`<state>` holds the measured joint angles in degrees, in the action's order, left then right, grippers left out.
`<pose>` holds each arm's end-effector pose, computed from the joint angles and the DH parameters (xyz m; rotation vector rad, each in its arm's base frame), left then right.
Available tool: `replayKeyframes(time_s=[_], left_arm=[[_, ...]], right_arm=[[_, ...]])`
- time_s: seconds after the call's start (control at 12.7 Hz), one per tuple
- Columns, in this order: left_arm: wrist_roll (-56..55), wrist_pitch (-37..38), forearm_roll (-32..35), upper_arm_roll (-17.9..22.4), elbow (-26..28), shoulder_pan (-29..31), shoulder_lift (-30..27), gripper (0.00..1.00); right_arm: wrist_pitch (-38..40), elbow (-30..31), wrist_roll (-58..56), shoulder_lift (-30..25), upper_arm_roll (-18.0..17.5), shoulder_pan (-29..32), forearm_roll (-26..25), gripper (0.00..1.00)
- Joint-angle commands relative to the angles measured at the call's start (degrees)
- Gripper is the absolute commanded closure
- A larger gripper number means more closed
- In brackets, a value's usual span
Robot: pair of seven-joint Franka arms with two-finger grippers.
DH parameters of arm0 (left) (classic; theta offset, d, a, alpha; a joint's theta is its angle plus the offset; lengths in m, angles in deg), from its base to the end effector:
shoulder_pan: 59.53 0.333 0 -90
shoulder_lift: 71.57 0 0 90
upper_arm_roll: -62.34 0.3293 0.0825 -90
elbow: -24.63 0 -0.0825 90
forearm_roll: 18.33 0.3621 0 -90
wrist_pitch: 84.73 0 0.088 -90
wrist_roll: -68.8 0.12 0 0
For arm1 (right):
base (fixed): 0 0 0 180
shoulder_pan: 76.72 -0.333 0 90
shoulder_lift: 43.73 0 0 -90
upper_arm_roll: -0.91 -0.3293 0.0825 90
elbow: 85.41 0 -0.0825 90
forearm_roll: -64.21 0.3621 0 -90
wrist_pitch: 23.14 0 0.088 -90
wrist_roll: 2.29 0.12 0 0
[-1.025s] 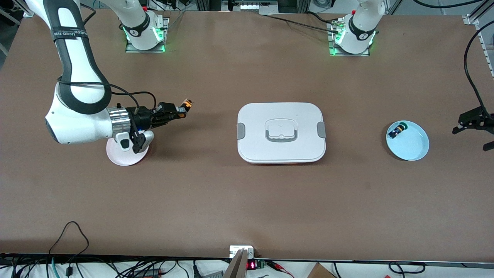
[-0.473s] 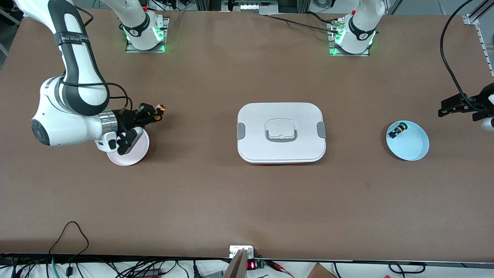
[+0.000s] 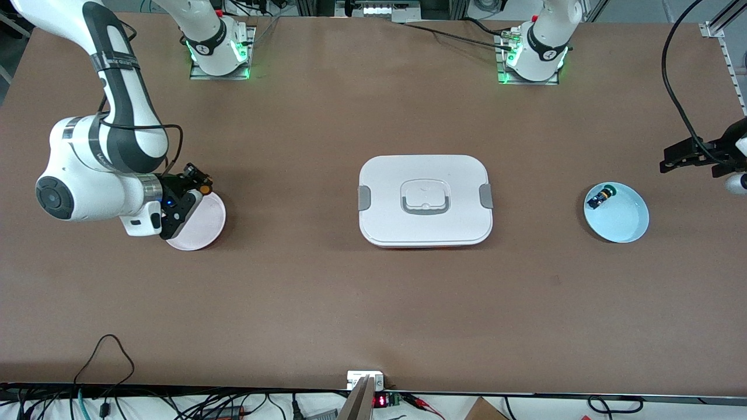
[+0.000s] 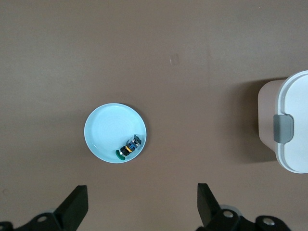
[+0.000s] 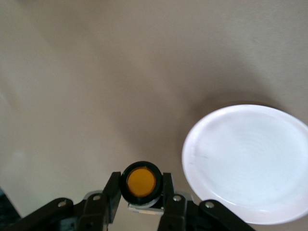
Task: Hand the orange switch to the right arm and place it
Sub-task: 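Lower the orange switch onto the white plate with the right gripper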
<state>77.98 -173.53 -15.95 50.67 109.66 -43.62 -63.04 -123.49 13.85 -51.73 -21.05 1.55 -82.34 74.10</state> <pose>0.5713 0.0562 0.5810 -3.1341 0.1349 0.1268 0.5887 0.0695 0.3407 -2.5518 -1.2112 0.4127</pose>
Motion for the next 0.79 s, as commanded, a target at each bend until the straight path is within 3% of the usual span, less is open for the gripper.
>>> replayKeyframes(time_s=[0.0, 0.16, 0.47, 0.71], left_arm=[[-0.7, 0.8, 1.6, -0.3, -0.2, -0.1, -0.1, 0.00], [-0.7, 0.8, 1.5, -0.3, -0.2, -0.1, 0.0, 0.00], [-0.4, 0.8, 1.5, -0.3, -0.2, -0.1, 0.2, 0.00], [-0.8, 0.8, 1.5, -0.3, -0.2, -0.2, 0.3, 0.00]], right_arm=[[-4.0, 0.6, -4.7, -0.5, -1.4, 1.2, -7.4, 0.83], [-8.6, 1.3, -7.8, 0.1, -1.5, 1.2, -14.4, 0.83], [-14.7, 2.9, -11.9, 1.6, -1.5, 1.8, -16.3, 0.83], [-22.4, 7.7, -13.1, 2.5, -1.5, 1.8, -16.3, 0.83]])
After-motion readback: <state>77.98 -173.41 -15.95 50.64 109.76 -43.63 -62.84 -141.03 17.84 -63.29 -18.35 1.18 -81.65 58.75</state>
